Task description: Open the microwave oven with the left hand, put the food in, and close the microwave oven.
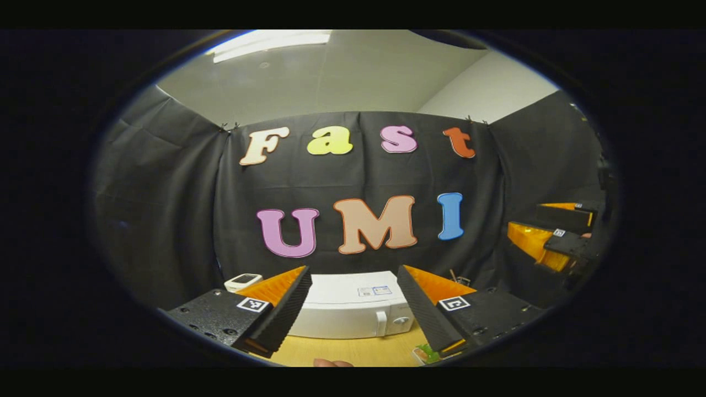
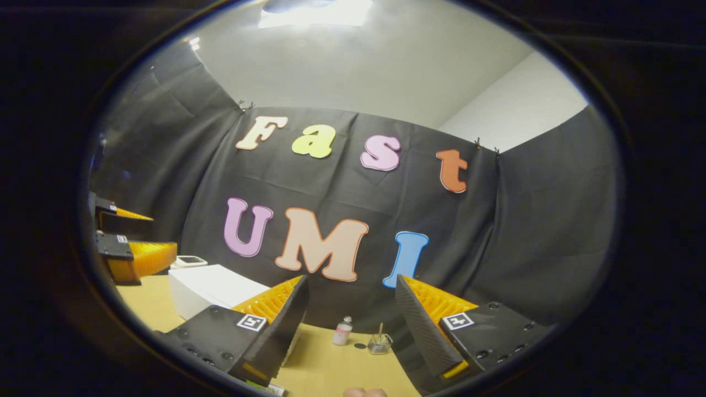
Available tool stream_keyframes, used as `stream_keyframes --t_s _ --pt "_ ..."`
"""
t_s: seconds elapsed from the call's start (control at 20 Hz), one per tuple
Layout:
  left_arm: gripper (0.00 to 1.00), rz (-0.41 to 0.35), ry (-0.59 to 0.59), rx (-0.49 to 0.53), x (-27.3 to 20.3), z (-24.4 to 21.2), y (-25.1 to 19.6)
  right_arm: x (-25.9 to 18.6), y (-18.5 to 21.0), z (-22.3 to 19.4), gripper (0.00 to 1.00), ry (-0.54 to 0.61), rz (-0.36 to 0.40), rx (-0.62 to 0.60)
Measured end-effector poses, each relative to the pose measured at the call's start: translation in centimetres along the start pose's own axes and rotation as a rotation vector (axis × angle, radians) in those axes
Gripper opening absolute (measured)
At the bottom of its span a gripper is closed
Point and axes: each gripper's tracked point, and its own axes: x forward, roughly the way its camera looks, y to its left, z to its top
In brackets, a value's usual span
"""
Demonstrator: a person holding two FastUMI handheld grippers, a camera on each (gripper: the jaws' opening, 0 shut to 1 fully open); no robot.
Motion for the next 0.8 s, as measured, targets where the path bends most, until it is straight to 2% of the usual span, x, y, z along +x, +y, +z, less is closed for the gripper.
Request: stream_keyframes --t_s 0.35,0.45,0.55,0.8 --pt "0.96 -0.098 0.108 0.032 1.0 -9.5 -2.1 0.1 0.0 -1.1 0.99 0.021 0.003 0.02" --pt "0.98 -0.144 0.121 -0.017 1.5 -11.9 -3.3 0.0 0.0 -1.0 0.96 0.015 0.002 0.032" --pt "0.98 -0.163 0.168 -0.037 1.9 -15.1 -3.7 -0.2 0.0 -1.1 0.96 0.02 0.005 0.047" --pt "0.97 -0.197 0.264 -0.01 4.1 -21.7 -4.6 -0.8 -0.6 -0.6 0.96 0.013 -0.012 0.023"
